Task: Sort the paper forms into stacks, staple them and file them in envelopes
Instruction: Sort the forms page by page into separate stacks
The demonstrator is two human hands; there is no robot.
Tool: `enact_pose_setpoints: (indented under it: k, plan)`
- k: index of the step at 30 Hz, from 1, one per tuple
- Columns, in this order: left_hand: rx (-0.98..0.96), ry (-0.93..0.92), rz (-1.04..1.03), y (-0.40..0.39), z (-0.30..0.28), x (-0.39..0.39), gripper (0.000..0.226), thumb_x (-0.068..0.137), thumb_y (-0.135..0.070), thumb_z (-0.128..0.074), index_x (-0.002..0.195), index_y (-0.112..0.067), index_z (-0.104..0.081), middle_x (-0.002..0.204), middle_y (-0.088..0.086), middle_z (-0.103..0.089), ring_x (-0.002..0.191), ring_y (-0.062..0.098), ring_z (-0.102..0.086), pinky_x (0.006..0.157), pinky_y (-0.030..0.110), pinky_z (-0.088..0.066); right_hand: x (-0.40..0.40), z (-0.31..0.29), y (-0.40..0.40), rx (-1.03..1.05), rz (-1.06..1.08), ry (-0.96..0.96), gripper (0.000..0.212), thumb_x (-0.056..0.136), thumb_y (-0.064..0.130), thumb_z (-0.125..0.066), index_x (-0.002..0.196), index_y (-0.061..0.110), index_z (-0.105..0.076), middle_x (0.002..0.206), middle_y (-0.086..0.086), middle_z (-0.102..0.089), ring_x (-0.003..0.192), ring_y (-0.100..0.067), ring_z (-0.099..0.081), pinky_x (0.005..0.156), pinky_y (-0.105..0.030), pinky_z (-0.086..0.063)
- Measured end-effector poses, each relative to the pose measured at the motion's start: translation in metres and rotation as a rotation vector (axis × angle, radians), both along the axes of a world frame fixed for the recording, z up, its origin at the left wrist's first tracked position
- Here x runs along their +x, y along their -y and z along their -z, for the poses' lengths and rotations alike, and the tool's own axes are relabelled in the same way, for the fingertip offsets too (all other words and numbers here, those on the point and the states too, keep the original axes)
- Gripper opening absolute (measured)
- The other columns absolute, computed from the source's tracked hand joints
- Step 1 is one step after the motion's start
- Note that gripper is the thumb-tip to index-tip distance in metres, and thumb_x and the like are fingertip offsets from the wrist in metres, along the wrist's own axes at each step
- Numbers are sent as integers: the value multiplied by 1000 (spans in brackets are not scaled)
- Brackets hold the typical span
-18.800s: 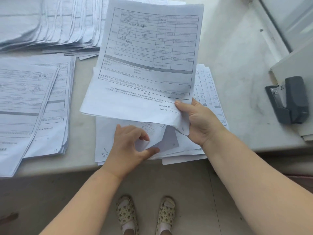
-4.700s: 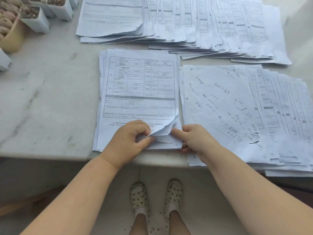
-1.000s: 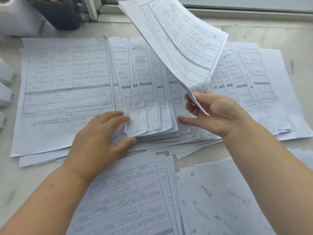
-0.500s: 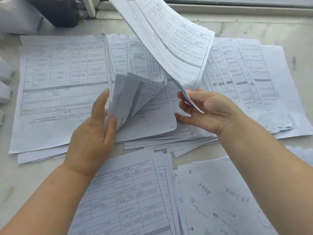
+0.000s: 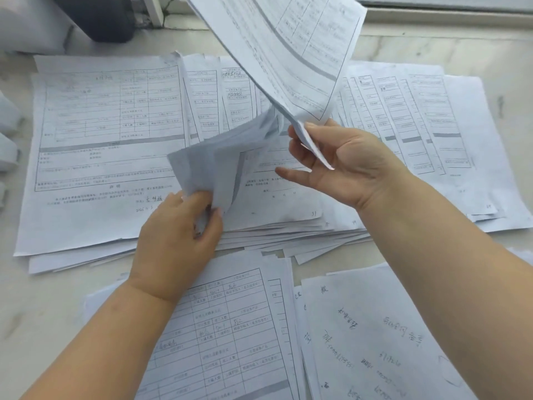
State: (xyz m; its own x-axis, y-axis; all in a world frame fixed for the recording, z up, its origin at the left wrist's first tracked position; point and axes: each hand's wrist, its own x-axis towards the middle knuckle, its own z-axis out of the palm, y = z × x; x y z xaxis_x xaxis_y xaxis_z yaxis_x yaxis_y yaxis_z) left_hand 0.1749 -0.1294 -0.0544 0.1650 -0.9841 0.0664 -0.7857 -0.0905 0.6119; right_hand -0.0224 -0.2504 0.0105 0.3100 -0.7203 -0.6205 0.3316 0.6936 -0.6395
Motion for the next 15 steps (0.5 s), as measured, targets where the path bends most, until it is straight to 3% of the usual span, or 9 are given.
enact_pose_setpoints:
  k: [2,5,7,9,11,13,15]
  plan:
    - [-28,-113,-135,1,1,-3,17,85,-28,-51,73,-17,-48,60,-5,-42,57,13,-42,53,26,-30,-6,0,0,-46,91,-98,9,97,4,-52,103,10,-55,74,0,-68,66,-12,-66,80,-44,-59]
    - [-63,-281,-254,0,0,-8,15,83,-29,-56,74,-17,-55,53,-8,-43,50,5,-42,52,13,-32,-28,1,-7,-189,201,-352,22,97,2,-48,99,17,-64,85,5,-74,77,-11,-70,80,-37,-58]
    - [-51,-384,-327,-2,-2,-7,15,79,-33,-59,71,-21,-55,52,-7,-49,49,3,-43,51,9,-33,-48,1,-16,-314,173,-578,28,95,1,-48,99,20,-68,94,5,-75,89,-13,-71,80,-36,-56]
    - [-41,-496,-406,-3,-3,-3,15,77,-32,-61,71,-19,-55,52,-8,-54,49,2,-47,50,8,-34,-67,-1,-26,-414,117,-750,30,93,1,-48,92,21,-71,92,6,-76,89,-14,-71,79,-36,-55]
    - [-94,-744,-498,-1,-5,2,7,80,-23,-62,77,-21,-56,57,-15,-60,54,-3,-53,55,9,-41,-81,-5,-33,-463,75,-839,33,93,3,-50,86,25,-74,90,8,-76,85,-13,-71,77,-30,-56]
    - [-173,-1012,-571,0,-6,6,15,90,-7,-55,86,-22,-57,68,-18,-65,68,-2,-59,64,13,-48,-90,-11,-40,-470,46,-856,40,93,3,-50,82,30,-76,88,10,-76,80,-9,-71,68,-20,-55]
    - [-214,-1169,-576,-1,-5,9,21,92,-3,-49,89,-21,-60,79,-14,-68,80,3,-62,73,17,-49,-94,-14,-44,-452,6,-845,47,94,1,-50,78,36,-77,84,12,-76,74,-5,-70,62,-14,-53]
